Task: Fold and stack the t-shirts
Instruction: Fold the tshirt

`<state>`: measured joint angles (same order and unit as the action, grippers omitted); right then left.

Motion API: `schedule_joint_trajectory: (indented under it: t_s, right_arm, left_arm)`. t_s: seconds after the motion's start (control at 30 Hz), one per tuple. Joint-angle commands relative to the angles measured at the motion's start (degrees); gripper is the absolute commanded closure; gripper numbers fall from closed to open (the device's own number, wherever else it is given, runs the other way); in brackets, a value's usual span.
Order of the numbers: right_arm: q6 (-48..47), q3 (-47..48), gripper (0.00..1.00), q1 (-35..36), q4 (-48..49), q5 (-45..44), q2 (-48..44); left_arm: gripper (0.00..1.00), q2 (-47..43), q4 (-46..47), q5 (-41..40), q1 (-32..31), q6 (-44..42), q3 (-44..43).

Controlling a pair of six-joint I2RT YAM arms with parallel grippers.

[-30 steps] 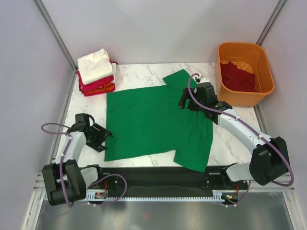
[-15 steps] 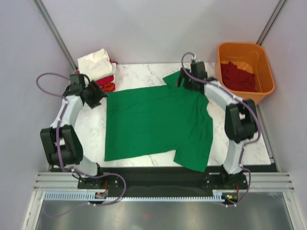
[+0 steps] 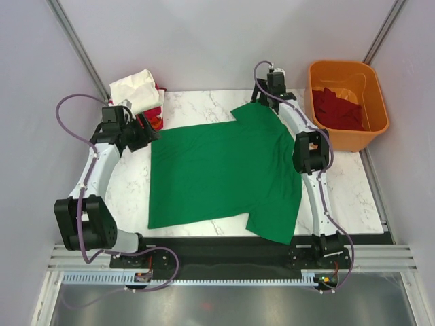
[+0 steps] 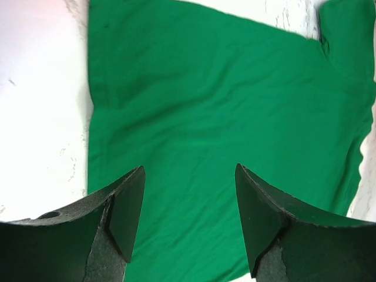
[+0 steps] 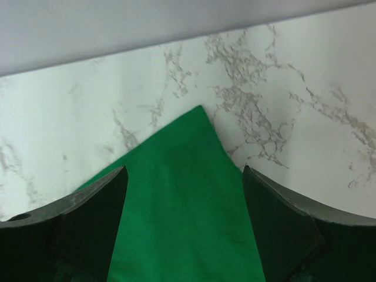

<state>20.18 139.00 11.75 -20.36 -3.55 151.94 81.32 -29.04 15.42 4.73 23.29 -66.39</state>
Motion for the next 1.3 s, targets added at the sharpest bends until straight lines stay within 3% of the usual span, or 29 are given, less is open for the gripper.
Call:
schedule_joint_trajectory:
  t_s: [0.0,0.57,0.87,0.97,1.07,1.27]
  right_arm:
    - [-1.38,4.17,0.13,-0.5,1.02,-3.04,3.26]
    - [3.19,6.9,0.18,-0.59,8.58,0.12,10.48]
    - [5.92,4.01,0.5,0.55,8.05,5.92,9.78]
    - [5.92,3.73,0.69,0.91,8.05,4.96,9.43]
    - [6.44,3.74,0.97,0.82,8.4,2.16,8.99]
    - [7.68,2.52,1.0,-0.06,9.81,1.44,5.14]
  left_arm:
    - [0.3,-2.04,0.47,0.4,-1.83,-3.6,0.82]
    - [0.3,-1.69,0.65,-1.44,-3.41,-3.69,2.32]
    - [0.3,-1.16,0.82,-1.53,-3.59,-3.34,2.41]
    - [0.3,-1.25,0.82,-1.53,-3.59,-3.34,2.58]
    - [0.3,-0.81,0.91,-2.58,-3.59,-3.6,2.67]
    - [0.2,6.72,-0.32,-10.14,-3.41,-5.53,-1.62]
